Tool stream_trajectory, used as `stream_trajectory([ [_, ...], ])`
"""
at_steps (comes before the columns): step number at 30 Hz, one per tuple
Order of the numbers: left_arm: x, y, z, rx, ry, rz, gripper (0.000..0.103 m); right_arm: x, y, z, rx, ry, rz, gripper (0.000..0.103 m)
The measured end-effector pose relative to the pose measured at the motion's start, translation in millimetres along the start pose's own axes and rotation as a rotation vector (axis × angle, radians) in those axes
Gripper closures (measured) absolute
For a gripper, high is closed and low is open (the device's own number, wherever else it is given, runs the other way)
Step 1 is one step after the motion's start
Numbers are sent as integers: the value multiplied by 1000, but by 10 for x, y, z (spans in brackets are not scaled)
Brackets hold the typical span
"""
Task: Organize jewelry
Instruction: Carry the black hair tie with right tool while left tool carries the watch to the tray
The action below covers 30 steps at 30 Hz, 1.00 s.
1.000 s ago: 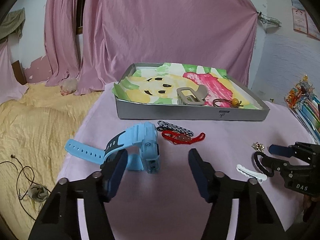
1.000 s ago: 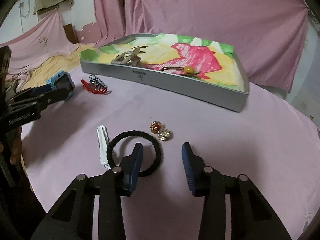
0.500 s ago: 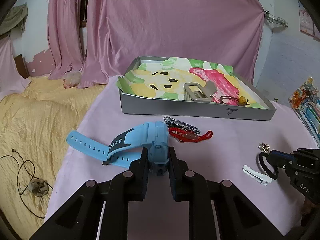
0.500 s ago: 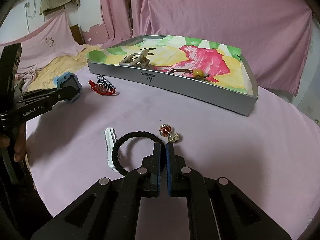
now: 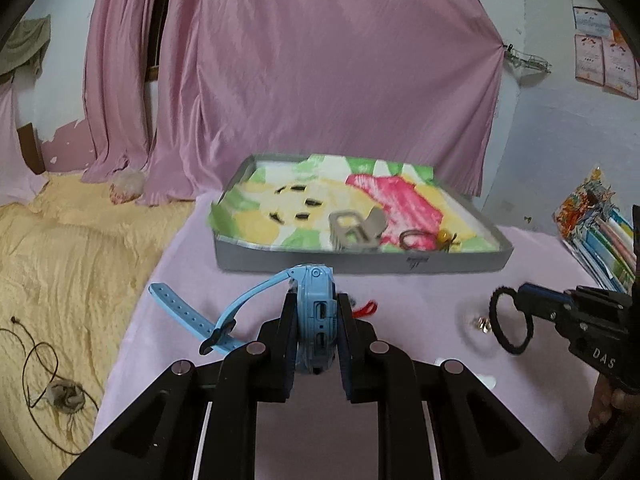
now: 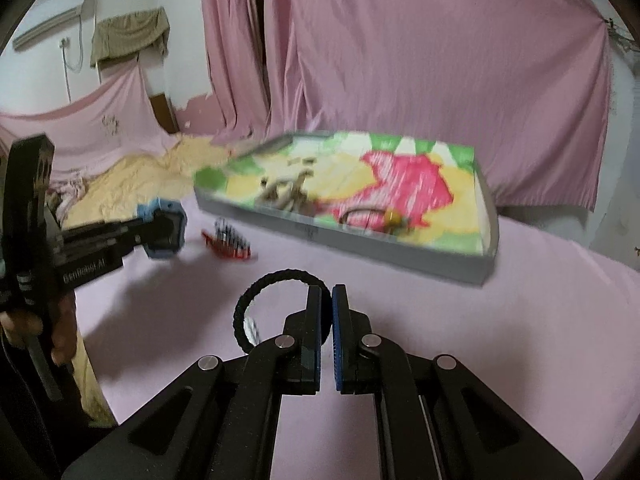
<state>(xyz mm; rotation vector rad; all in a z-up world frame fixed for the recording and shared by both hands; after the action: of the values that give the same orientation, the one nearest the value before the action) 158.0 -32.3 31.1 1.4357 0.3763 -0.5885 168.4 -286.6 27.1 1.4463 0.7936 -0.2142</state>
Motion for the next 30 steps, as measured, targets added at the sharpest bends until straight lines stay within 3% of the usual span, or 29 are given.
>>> stream_trajectory([
  [9, 134, 414, 67, 11, -48, 61, 87, 159, 412, 184, 63, -45, 102, 98],
  [15, 329, 681, 110, 23, -54, 67, 87, 485, 596, 295, 122, -59, 91, 98],
  [30, 1032, 688, -34, -33, -48, -97, 87, 1019, 628, 341, 112, -109, -27, 98],
])
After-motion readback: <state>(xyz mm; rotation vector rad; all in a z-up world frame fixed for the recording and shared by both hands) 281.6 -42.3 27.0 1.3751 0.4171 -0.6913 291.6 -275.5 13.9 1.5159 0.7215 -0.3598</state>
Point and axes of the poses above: each gripper's, at about its wrist camera, not at the fingertips, and x roughly the way its jaws point, z to its right, y to its top, the point moved 1 cm from there along x, roughly the way its jaws point
